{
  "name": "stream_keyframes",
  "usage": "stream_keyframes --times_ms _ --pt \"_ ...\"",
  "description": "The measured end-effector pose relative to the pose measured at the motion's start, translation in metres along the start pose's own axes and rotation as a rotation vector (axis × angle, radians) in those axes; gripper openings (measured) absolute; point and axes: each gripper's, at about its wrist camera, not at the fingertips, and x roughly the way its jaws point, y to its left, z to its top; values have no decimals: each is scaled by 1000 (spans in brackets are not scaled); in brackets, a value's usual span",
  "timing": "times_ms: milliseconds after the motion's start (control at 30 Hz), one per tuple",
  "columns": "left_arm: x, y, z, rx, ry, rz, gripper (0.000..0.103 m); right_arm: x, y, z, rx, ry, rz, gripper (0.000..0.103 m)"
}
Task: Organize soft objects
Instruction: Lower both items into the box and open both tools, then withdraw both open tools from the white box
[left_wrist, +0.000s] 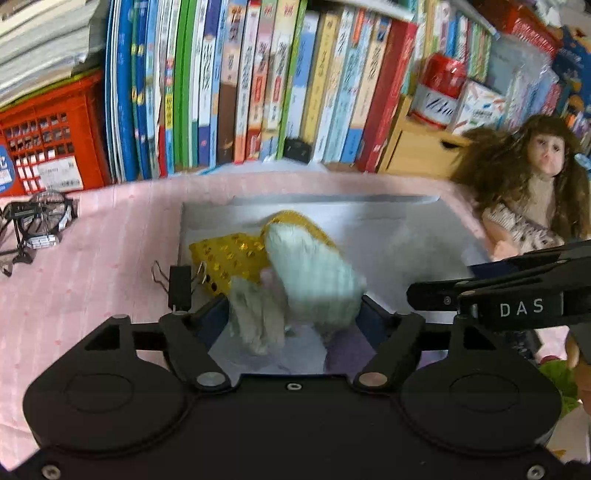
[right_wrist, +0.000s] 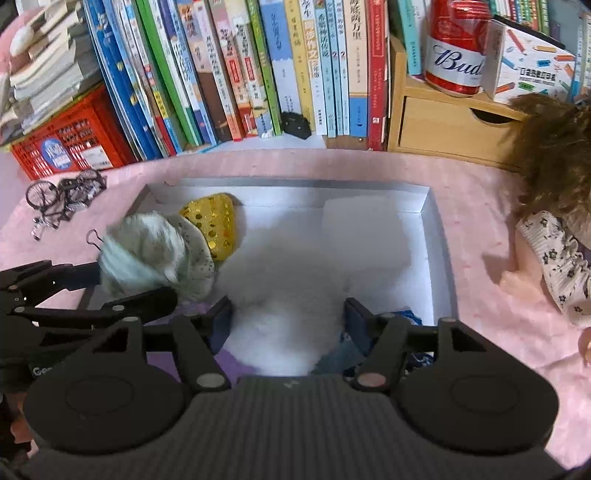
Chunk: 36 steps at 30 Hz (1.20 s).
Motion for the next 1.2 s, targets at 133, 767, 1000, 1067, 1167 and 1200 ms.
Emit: stream_keyframes --times_ms 133,767,1000,1067,1167,1200 --pt "-18 -4 3 -4 -35 -25 79 -15 -1 -1 -8 -21 9 81" --pt "-120 -21 -16 55 -204 -46 87 -105 18 -31 -73 -186 79 88" --pt "-157 -15 -39 57 -271 -46 88 -137 22 -52 -99 -271 110 89" --pt "-167 -13 -50 58 -304 -22 89 -146 21 -61 -101 -296 116 90" --pt "-182 -11 -70 72 -360 7 91 -157 17 -74 -101 -331 111 90" --pt "-185 -11 -77 79 -371 7 91 -161 16 -78 -105 -342 107 90"
